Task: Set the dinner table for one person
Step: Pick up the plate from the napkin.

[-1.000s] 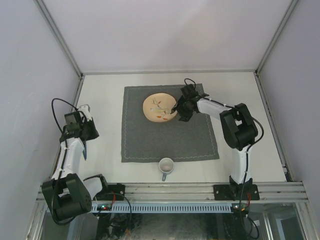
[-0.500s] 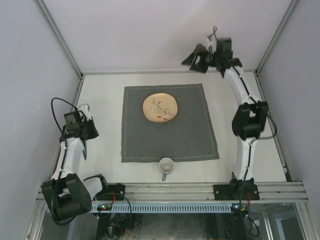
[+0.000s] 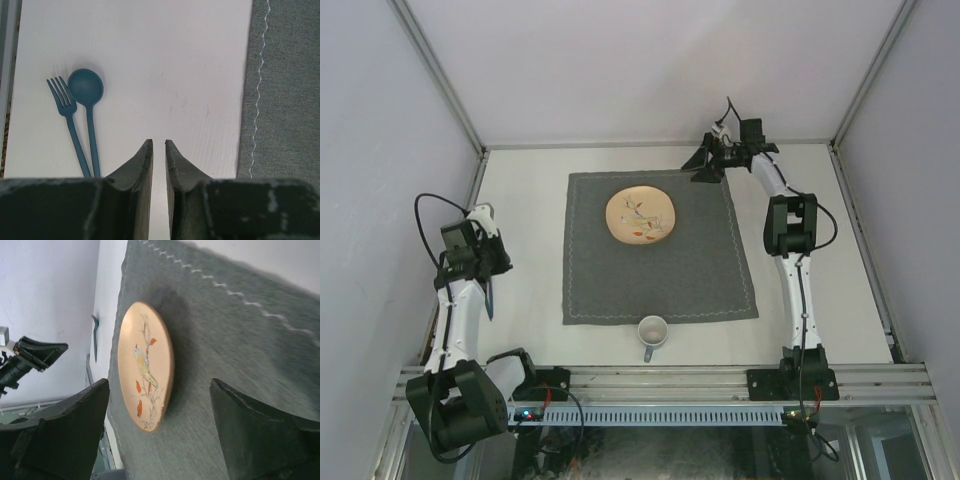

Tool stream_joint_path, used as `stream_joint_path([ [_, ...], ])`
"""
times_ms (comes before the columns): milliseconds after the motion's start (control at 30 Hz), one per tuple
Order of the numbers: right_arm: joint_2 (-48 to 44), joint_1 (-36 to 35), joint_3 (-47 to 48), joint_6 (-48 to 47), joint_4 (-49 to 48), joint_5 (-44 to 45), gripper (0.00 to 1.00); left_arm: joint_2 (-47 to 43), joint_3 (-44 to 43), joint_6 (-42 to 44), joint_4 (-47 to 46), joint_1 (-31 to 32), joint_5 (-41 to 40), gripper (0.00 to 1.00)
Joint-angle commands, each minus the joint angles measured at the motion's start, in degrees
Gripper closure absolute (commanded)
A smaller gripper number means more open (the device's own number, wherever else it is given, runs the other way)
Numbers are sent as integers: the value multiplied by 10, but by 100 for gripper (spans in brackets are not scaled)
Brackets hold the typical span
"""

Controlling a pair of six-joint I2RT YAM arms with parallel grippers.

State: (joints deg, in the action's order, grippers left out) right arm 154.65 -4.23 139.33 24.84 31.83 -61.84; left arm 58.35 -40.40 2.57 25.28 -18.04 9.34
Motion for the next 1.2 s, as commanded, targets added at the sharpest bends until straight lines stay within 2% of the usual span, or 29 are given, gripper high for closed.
stream_joint_path([
  [0, -34, -40, 8, -82, 28, -25, 20, -14, -25, 17, -1, -8, 5, 80],
  [300, -30, -81, -20, -177, 104, 9, 22, -12, -20, 18, -1, -8, 4, 80],
  [567, -41, -85, -34, -202, 119, 17, 25, -9, -23, 18, 0, -8, 5, 80],
  [700, -48, -85, -46, -206, 120, 18, 41, -6, -22, 16, -2, -8, 6, 80],
  [900, -55, -87, -54, -211, 131, 33, 99, -7, -20, 15, -3, -8, 7, 80],
  [1167, -71, -84, -76, -185, 117, 53, 100, -14, -17, 17, -2, -8, 9, 80],
])
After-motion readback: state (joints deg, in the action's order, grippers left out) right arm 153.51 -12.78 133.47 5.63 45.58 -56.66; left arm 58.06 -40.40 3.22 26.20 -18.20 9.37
